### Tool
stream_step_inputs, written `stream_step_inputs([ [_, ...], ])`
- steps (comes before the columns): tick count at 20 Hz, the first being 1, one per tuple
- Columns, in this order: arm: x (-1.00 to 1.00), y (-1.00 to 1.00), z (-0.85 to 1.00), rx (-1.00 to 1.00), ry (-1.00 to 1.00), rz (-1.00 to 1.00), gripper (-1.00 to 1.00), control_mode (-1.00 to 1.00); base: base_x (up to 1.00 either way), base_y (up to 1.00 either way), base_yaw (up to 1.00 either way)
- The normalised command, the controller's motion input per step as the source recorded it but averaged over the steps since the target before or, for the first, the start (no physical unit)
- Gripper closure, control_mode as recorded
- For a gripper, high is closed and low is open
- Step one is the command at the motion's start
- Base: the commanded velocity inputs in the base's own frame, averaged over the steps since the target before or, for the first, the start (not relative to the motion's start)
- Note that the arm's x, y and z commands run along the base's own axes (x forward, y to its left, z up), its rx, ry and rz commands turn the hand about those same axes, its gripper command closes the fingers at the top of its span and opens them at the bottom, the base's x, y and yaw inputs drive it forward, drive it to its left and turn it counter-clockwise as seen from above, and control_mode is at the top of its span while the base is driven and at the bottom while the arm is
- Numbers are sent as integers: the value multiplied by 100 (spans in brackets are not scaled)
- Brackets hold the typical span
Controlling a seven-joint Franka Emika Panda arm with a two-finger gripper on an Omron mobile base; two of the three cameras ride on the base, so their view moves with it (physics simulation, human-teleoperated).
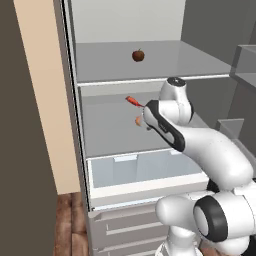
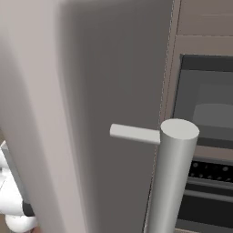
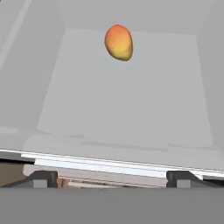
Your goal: Pick up the mango and apple from the fridge and place one fruit on each plate on the dining counter.
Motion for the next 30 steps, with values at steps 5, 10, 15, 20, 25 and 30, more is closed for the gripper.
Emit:
stream_step_inputs([
  [5, 65, 3, -11, 0, 0, 0, -100, -100, 0, 0, 0],
  [10, 60, 6, -23, 0, 0, 0, -100, -100, 0, 0, 0],
  [15, 56, 9, -33, 0, 0, 0, -100, -100, 0, 0, 0],
  [20, 57, 1, -25, 0, 0, 0, -100, -100, 0, 0, 0],
  [25, 58, 0, -9, 0, 1, 0, -100, -100, 0, 0, 0],
  [30, 52, 0, -10, 0, 2, 0, -100, -100, 0, 0, 0],
])
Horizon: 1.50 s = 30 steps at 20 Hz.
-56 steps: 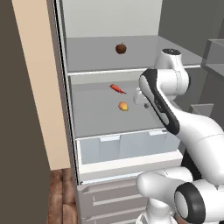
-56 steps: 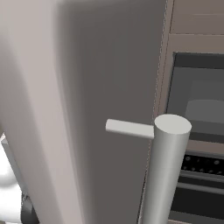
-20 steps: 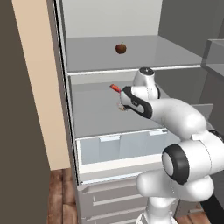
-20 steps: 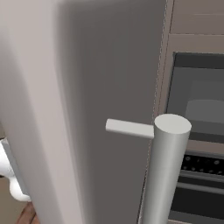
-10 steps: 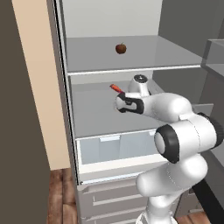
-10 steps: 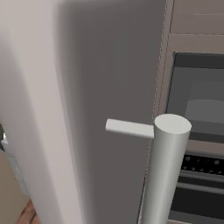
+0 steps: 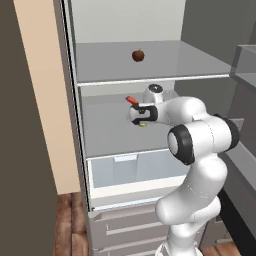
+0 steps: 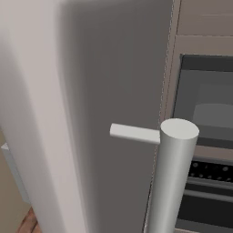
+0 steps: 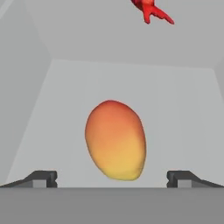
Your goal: Pick up the mango and apple from the fridge and place one fruit on each plate on the dining counter.
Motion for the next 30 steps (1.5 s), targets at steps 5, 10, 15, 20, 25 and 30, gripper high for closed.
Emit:
stream_step_inputs([
  [5, 44, 2, -18, 0, 0, 0, -100, -100, 0, 0, 0],
  [10, 16, 10, -28, -5, 0, 0, -100, -100, 0, 0, 0],
  [15, 0, 0, -34, -6, 0, 0, -100, -100, 0, 0, 0],
  [20, 2, 0, -35, -2, 1, 0, -100, -100, 0, 0, 0],
  [25, 0, 0, -58, 0, 11, 0, 100, -100, 0, 0, 0],
  [30, -16, -18, -73, 0, 12, -10, 100, -100, 0, 0, 0],
])
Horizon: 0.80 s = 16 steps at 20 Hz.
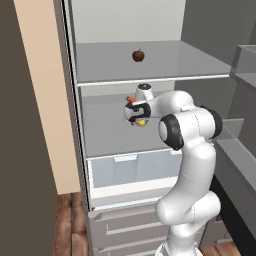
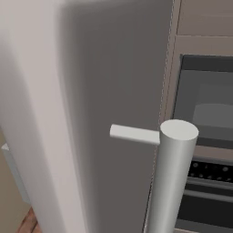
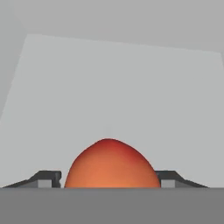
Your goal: Pick up the mango and apple from the fridge and place one fruit on each plate on the dining counter.
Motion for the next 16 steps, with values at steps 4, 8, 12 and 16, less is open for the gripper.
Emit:
stream_step_inputs([
  [4, -37, -14, -61, 0, 3, -21, 100, -100, 0, 0, 0],
  [8, -56, -23, -46, 7, -3, -23, 100, -100, 0, 0, 0],
  [12, -47, -47, -20, 17, -1, -22, 100, -100, 0, 0, 0],
  [16, -77, -66, -1, 26, -11, -25, 100, -100, 0, 0, 0],
])
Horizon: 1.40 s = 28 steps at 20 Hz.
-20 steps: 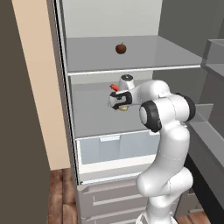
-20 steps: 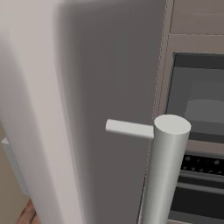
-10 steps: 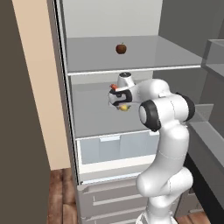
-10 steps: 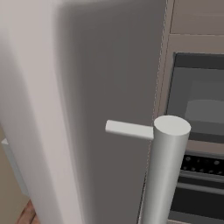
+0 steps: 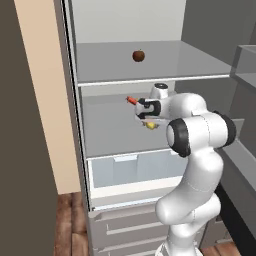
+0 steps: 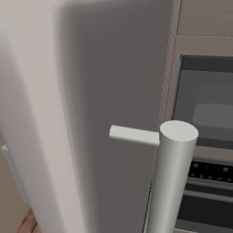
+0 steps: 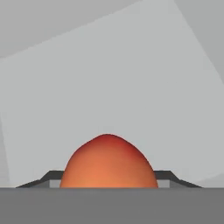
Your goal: Pick up the mango and apple from the fridge and place one fruit on each plate on the dining counter.
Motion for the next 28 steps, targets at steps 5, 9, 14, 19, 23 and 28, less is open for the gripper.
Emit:
stream_step_inputs([
  [5, -100, -28, 6, 25, -21, -22, 100, -100, 0, 0, 0],
  [9, -100, 14, 41, 3, -3, -8, 100, -100, 0, 0, 0],
  [14, -100, 16, 84, 0, 6, -1, 100, -100, 0, 0, 0],
  [19, -100, 5, 31, 0, 9, 0, 100, -100, 0, 0, 0],
  [23, -98, 0, -10, 0, 0, -3, 100, -100, 0, 0, 0],
  [28, -60, 0, -17, -1, 0, -4, 100, -100, 0, 0, 0],
])
